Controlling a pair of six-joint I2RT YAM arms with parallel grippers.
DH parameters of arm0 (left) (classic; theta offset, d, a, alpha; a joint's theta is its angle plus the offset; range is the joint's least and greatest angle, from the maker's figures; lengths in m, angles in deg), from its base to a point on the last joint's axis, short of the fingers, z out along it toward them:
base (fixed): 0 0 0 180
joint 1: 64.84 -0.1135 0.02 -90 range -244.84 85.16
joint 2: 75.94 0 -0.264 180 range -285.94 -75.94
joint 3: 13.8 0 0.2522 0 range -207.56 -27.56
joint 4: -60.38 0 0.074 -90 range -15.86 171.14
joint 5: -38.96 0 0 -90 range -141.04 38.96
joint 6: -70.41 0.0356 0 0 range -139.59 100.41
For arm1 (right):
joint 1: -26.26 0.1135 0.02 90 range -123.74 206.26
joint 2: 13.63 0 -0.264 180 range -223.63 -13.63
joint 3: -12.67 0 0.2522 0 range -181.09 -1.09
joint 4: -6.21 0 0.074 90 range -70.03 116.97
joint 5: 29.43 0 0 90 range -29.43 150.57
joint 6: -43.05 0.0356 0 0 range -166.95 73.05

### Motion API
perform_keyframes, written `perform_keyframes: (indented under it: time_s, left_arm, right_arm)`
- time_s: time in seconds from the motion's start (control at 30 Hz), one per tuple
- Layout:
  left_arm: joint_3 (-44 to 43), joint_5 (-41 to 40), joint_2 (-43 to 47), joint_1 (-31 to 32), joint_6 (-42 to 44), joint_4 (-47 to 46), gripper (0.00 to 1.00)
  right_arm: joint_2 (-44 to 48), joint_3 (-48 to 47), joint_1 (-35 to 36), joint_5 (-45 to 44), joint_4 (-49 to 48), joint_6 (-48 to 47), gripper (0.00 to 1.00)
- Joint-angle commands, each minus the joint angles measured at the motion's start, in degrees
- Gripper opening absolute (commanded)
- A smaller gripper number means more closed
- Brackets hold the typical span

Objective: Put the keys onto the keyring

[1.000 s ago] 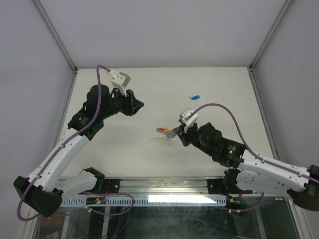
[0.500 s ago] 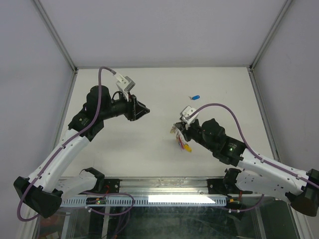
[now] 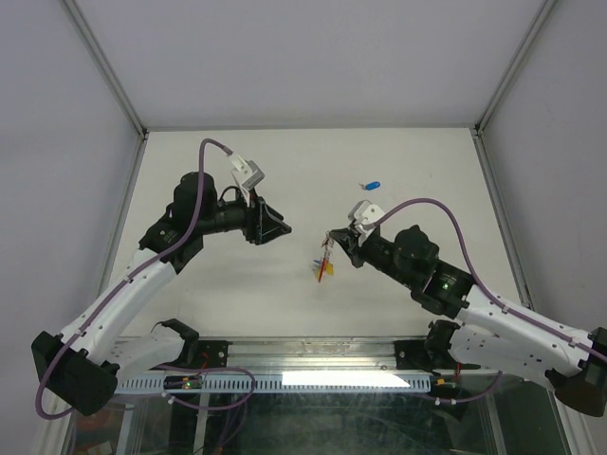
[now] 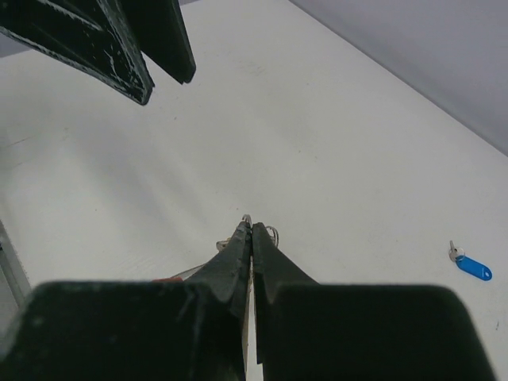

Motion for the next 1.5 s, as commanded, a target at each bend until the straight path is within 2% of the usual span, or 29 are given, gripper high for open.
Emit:
perform_keyframes:
  time_s: [0.0,0.37,0.5,0.77,1.2,1.47]
  left_arm:
    - [1.34,3.78,1.61,-0.37,0.05,-5.55,0.46]
    - [3.75,3.99,0.54,3.31,-2.99,-10.57,0.49]
    - [5.54,-1.49,1.16,7.42,-3.58,-12.48,0.52]
    - [8.31,-14.14,1.77,13.1,-0.18,-15.21,0.56]
    - [8.4,-22.58,0.14,20.51,2.73,-17.0,0.59]
    - [7.63,-26.61,-3.05,21.85,4.11,-17.85,0.58]
  right_arm:
    - [1.94,-0.74,-0.15,2.82,-7.45,0.07,0.0]
    - [1.35,-1.44,-0.15,2.66,-7.87,0.52,0.0]
    - [1.26,-1.62,-0.15,-0.48,-9.32,2.35,0.0]
    - [0.78,-2.71,-0.13,0.52,-9.9,4.1,0.0]
    - [-1.3,-5.84,-0.15,-2.52,-6.54,8.42,0.0]
    - [-1.27,-5.9,-0.2,-1.68,-6.73,8.77,0.0]
